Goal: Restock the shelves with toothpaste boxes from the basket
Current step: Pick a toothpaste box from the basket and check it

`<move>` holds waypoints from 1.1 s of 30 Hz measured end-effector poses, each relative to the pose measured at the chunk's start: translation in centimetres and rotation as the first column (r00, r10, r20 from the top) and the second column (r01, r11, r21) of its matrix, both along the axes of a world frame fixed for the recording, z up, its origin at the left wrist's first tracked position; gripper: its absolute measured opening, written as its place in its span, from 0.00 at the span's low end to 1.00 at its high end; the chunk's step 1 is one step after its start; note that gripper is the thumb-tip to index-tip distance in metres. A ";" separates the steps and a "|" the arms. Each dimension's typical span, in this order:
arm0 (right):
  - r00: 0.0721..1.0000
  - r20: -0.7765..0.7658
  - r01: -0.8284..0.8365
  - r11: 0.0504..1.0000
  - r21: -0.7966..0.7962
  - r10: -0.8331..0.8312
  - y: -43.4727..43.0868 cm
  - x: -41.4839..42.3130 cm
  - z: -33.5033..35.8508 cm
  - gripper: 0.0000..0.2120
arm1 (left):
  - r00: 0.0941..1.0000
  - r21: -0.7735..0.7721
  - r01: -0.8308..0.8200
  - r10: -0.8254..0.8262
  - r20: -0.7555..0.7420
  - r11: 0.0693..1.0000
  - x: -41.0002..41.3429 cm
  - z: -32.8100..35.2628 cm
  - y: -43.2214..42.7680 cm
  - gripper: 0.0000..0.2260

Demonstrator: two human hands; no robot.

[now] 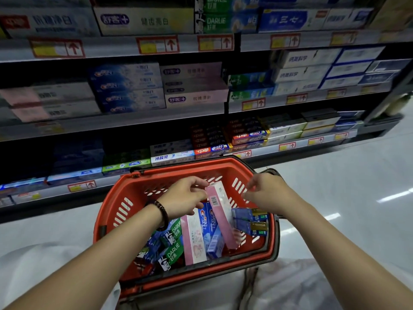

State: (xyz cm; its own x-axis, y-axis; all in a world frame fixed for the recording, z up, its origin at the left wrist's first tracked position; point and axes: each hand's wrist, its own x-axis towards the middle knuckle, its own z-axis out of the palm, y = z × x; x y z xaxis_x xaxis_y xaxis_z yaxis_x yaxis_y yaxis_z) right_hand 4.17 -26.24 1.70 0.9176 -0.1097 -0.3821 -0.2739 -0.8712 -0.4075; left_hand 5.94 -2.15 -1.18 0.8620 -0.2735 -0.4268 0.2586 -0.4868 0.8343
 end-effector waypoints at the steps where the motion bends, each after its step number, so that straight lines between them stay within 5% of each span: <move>1: 0.999 -0.043 -0.029 0.998 -0.058 0.026 -0.2 -0.2 0.0 0.19 | 1.000 -0.001 0.019 -0.019 -0.010 1.000 -0.1 -0.2 -0.2 0.11; 7: 0.974 -0.220 -0.091 0.980 -0.176 0.051 -1.1 -1.1 -1.4 0.33 | 0.995 0.032 0.097 -0.096 -0.025 0.995 -0.6 -0.8 -0.9 0.11; 11: 0.979 -0.201 -0.076 0.961 -0.266 0.022 -1.1 -1.5 -2.6 0.41 | 0.994 0.054 0.104 -0.103 -0.026 0.993 -0.5 -0.9 -0.7 0.11; 33: 0.999 -0.029 0.026 0.966 -0.257 -0.035 -0.2 -1.4 -2.5 0.33 | 0.994 0.099 0.106 -0.109 0.022 0.989 -0.4 -0.4 -0.3 0.11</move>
State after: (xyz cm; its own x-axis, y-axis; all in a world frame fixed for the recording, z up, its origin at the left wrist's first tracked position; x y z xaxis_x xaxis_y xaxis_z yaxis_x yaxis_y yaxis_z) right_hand 2.75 -26.41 -0.83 0.8998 -0.2360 -0.3670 -0.3116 -0.9364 -0.1617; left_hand 5.52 -2.42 -1.61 0.8417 -0.3234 -0.4324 0.1779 -0.5899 0.7876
